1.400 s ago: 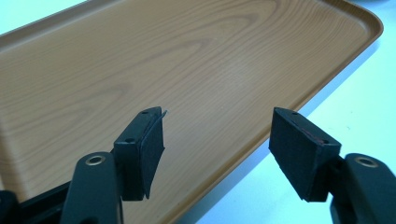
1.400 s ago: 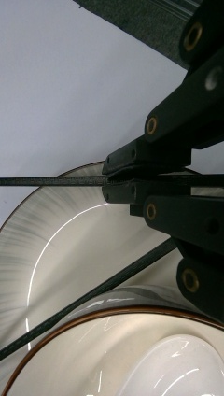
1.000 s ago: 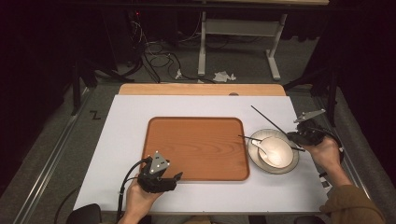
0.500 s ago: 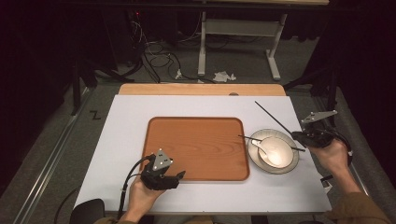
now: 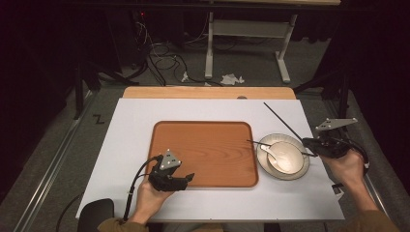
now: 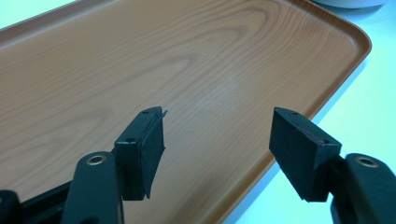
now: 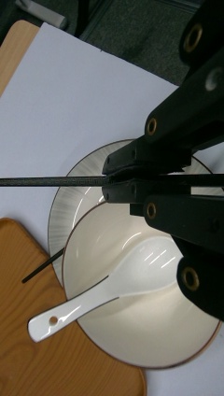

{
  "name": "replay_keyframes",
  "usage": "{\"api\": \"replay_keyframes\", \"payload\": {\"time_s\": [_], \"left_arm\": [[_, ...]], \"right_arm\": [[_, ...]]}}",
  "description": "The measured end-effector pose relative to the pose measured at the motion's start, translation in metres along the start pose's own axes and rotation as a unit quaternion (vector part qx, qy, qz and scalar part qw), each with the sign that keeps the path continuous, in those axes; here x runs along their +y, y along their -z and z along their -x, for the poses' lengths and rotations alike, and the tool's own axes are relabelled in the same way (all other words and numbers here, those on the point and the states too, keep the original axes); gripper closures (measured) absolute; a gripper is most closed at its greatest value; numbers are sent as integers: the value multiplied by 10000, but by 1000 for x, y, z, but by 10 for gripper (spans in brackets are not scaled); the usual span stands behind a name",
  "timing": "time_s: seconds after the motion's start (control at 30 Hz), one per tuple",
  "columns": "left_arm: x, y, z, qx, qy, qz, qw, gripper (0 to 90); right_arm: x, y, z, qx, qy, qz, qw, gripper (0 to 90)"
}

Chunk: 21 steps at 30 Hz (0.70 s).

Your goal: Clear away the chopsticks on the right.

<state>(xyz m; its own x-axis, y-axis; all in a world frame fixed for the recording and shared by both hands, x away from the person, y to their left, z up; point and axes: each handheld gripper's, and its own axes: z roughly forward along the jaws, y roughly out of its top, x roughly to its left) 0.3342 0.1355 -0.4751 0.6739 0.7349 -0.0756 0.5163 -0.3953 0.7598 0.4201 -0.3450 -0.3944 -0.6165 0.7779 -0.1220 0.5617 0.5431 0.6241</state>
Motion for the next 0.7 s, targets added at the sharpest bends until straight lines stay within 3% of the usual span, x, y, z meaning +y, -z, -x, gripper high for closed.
{"api": "replay_keyframes", "payload": {"time_s": [0.23, 0.7], "left_arm": [[4, -5, 1, -77, -55, -36, 9999, 355], [10, -14, 3, -206, -169, -87, 9996, 355]], "right_arm": [[1, 8, -15, 30, 104, 149, 9998, 866], [-1, 22, -46, 141, -15, 162, 9998, 865]]}}
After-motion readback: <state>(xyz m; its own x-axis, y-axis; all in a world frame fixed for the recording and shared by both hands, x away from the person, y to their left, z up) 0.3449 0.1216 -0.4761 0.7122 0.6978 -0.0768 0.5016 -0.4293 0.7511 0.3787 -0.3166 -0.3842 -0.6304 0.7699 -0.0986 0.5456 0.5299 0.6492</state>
